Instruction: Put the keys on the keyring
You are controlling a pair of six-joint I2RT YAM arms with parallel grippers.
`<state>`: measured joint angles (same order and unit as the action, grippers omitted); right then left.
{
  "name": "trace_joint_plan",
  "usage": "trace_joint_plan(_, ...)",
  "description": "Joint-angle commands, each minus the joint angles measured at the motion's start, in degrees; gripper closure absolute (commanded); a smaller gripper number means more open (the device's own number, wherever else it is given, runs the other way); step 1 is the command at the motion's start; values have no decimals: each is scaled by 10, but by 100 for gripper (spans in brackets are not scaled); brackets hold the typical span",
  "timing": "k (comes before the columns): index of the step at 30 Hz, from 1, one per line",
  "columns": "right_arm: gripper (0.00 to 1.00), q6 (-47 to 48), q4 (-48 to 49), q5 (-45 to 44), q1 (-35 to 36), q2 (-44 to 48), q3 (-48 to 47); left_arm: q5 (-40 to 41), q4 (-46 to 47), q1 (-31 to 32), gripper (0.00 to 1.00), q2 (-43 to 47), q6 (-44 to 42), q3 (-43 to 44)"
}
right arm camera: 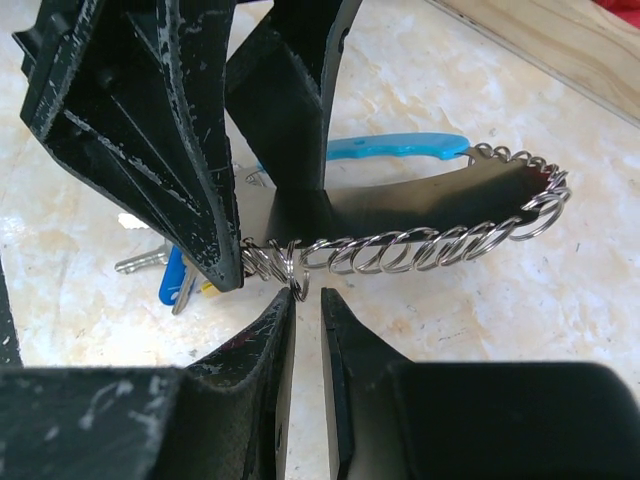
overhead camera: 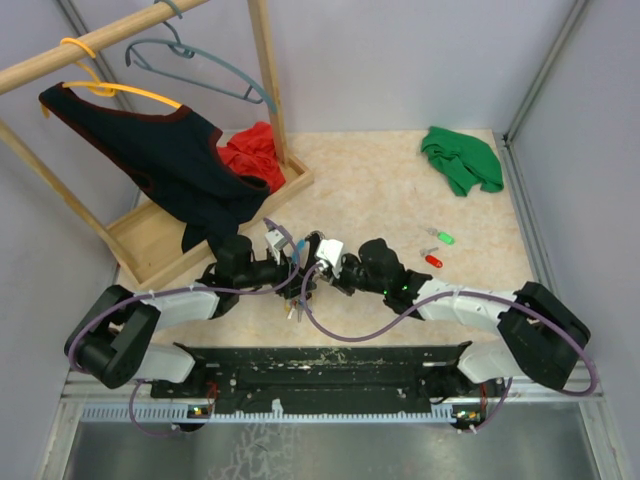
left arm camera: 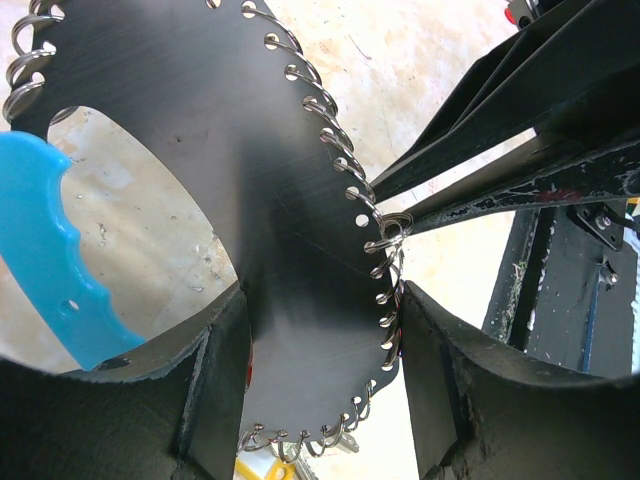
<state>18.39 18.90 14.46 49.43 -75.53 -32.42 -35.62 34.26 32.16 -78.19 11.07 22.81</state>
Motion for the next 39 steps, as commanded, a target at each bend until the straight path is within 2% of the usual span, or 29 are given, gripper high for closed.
trace_joint_plan(1,83,9,28,3,7,29,-20,-16,25,6,71,13,-9,7)
trace_joint_plan(13,83,15,16,24,7,20,-28,-17,27,10,71,9,-10,8)
trace_joint_plan(17,90,17,7,33,7,24,-32,-15,25,11,71,8,-10,9)
trace_joint_plan(20,100,20,-5,36,7,31,-36,-8,22,11,70,9,-10,9)
trace_joint_plan(29,100,30,-84,57,7,59,-62,20,17,11,65,6,-1,9)
trace_joint_plan(33,100,35,-125,62,7,59,-81,31,17,11,58,11,3,6)
trace_joint_plan(36,100,36,-133,43,7,58,-84,30,23,11,42,25,0,-2)
trace_joint_plan(39,100,41,-136,27,7,58,-88,38,39,10,33,51,-9,-22)
